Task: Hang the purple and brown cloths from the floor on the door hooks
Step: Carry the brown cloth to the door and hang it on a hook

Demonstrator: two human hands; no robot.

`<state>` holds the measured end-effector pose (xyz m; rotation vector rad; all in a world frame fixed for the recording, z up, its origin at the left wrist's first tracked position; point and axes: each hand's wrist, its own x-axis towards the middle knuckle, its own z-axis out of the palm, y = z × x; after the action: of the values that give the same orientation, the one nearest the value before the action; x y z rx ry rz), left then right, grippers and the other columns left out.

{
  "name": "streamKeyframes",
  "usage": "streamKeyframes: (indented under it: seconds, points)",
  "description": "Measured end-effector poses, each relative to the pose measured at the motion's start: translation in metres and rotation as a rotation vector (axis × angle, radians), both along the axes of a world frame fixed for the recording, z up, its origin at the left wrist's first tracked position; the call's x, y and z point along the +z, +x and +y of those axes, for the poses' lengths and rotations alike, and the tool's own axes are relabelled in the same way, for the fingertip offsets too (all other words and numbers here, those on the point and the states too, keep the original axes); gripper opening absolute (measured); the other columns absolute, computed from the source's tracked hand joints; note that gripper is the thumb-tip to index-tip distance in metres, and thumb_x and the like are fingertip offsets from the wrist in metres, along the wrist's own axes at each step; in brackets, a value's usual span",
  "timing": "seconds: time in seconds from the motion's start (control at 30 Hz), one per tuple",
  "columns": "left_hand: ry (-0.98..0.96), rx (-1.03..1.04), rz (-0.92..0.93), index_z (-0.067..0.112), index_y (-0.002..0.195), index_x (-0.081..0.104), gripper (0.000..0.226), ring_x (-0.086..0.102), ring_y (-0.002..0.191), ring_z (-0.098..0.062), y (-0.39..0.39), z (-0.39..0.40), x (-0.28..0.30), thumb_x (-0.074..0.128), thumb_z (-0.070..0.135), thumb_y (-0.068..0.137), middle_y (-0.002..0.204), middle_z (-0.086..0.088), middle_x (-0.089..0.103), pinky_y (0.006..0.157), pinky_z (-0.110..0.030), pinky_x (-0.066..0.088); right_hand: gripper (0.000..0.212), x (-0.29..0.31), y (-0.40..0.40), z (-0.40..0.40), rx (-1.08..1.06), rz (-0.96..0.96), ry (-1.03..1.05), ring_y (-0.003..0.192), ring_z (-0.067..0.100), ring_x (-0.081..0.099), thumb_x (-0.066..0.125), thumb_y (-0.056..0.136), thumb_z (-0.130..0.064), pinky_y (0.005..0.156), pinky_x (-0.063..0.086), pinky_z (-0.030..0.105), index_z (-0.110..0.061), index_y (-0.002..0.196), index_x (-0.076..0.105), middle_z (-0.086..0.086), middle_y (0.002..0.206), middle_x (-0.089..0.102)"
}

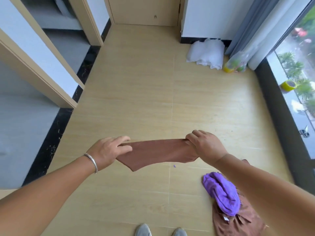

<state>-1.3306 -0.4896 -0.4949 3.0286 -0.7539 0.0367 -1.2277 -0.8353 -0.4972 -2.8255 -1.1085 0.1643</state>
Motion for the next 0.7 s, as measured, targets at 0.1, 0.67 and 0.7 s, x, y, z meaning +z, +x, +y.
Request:
streamKeyframes:
  seconds: [0.1,0.67,0.7]
  points:
    - [-0.009,-0.010,-0.016,0.018,0.090,0.072,0.051,0.063,0.061,-0.020,-0.009,-0.004,0.070,0.063,-0.014,0.052,0.103,0.001,0.070,0.050,-0.022,0.047,0.031,0.069,-0.011,0.000,-0.010,-0.035,-0.027,0.097,0.023,0.056,0.034,0.103,-0.032,0.082,0.044,0.034,-0.016,0.109,0.060,0.001,0.100,0.059]
    - [0.071,0.244,-0.167,0.036,0.106,0.065,0.023,0.059,0.090,-0.006,0.013,0.020,0.378,0.051,0.022,0.094,0.105,0.022,0.061,0.067,-0.019,0.034,0.030,0.383,-0.003,0.028,-0.075,-0.248,0.037,0.087,0.022,0.057,0.035,0.101,-0.040,0.066,0.044,0.034,-0.022,0.103,0.059,-0.004,0.092,0.056]
    - [0.068,0.255,-0.194,0.037,0.105,0.065,0.023,0.058,0.091,-0.005,0.014,0.023,0.394,0.051,0.022,0.094,0.105,0.022,0.061,0.068,-0.019,0.035,0.030,0.398,-0.002,0.030,-0.084,-0.252,0.046,0.087,0.022,0.057,0.035,0.101,-0.040,0.068,0.046,0.035,-0.023,0.102,0.059,-0.004,0.092,0.055]
